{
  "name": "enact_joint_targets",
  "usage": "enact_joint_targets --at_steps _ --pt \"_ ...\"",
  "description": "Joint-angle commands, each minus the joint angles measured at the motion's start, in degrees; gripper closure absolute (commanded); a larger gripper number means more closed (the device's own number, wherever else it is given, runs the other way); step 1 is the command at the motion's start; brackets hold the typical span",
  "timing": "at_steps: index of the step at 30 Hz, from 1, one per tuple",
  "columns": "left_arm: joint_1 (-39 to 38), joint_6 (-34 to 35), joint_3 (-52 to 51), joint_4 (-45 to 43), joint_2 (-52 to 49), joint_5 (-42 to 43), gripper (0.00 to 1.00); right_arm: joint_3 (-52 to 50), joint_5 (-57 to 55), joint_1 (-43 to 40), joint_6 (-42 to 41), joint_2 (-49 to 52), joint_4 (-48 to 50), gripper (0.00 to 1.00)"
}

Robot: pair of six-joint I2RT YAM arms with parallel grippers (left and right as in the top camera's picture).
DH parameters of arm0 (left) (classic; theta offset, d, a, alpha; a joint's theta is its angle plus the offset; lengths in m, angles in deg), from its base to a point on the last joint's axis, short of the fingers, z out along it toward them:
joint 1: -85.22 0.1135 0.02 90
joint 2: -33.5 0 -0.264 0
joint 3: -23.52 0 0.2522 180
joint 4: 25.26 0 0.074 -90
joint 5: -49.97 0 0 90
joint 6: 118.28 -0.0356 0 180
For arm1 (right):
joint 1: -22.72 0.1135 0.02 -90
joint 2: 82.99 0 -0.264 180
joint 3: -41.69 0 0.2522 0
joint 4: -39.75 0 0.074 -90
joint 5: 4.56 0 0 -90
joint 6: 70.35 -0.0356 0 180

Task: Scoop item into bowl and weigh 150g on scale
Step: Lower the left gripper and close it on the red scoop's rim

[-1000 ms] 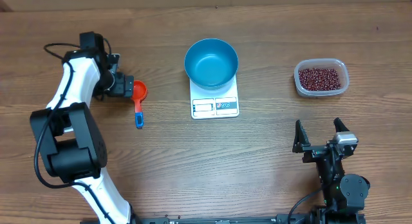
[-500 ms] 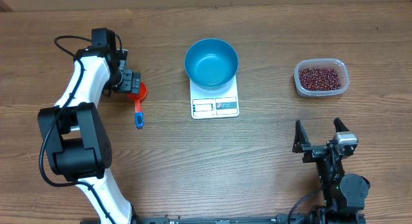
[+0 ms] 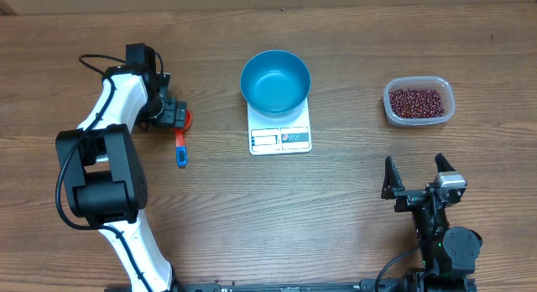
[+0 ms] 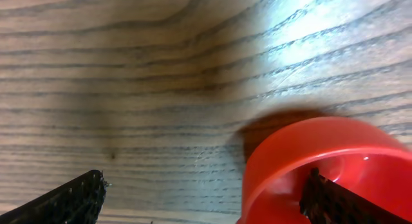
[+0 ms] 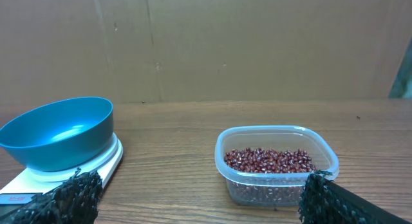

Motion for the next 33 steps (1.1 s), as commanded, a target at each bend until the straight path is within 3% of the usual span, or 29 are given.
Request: enact_joint_targets --at_steps 1,33 --pt "-0.1 0.6 1.3 -0.8 -0.4 2.1 0.00 -0.6 -0.3 0.3 0.0 -0.6 0.3 0.00" --pt "-0.1 0.6 0.7 -1.9 -0.4 1.6 0.01 -0.6 -0.3 0.3 0.0 -0.6 0.3 0.00"
